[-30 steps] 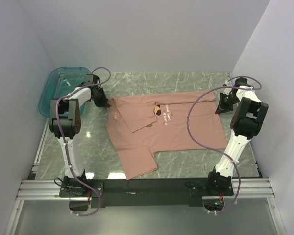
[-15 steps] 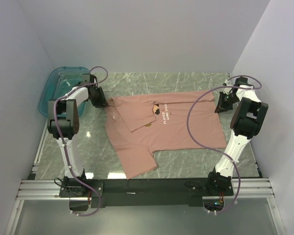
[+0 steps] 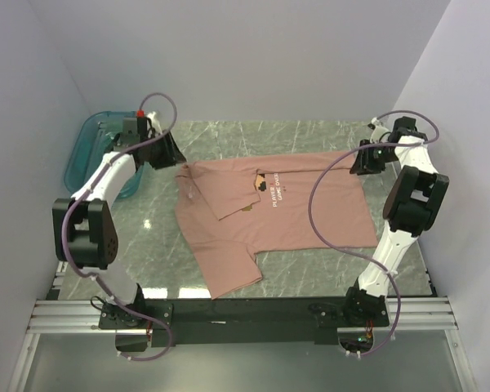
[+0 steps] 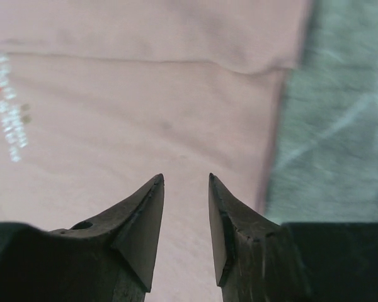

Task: Fold and stack the t-shirts

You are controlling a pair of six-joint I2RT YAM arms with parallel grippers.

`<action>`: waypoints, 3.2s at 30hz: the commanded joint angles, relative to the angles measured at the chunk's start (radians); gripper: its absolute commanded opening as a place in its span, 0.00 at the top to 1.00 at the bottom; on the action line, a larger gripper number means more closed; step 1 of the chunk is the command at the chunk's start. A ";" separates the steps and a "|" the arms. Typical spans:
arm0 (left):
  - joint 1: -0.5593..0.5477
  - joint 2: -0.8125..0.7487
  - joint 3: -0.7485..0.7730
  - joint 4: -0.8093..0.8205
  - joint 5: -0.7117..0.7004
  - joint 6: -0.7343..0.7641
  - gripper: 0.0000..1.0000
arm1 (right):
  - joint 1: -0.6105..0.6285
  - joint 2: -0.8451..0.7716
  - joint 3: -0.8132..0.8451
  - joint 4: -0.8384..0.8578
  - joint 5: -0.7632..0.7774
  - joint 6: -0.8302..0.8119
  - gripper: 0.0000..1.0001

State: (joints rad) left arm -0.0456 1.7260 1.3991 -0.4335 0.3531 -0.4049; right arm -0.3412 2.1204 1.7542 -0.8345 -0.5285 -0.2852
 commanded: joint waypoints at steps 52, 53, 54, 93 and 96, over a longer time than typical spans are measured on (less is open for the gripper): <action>-0.045 -1.224 -0.615 -0.063 -0.224 -0.109 0.04 | 1.570 -0.399 -0.671 0.360 0.331 -0.509 0.45; -0.043 -1.223 -0.612 -0.063 -0.223 -0.109 0.04 | 1.570 -0.396 -0.671 0.364 0.329 -0.506 0.45; -0.045 -1.223 -0.609 -0.062 -0.218 -0.107 0.04 | 1.573 -0.390 -0.671 0.362 0.328 -0.505 0.45; -0.045 -1.185 -0.798 0.108 0.056 -0.276 0.09 | 1.478 -0.364 -0.546 0.180 0.065 -0.485 1.00; -0.045 -1.136 -0.842 0.162 0.116 -0.348 0.12 | 1.429 -0.384 -0.535 0.146 -0.020 -0.502 1.00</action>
State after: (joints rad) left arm -0.0948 0.5591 0.5850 -0.3794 0.3721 -0.6556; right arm 1.1324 1.8000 1.1702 -0.6205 -0.4248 -0.7727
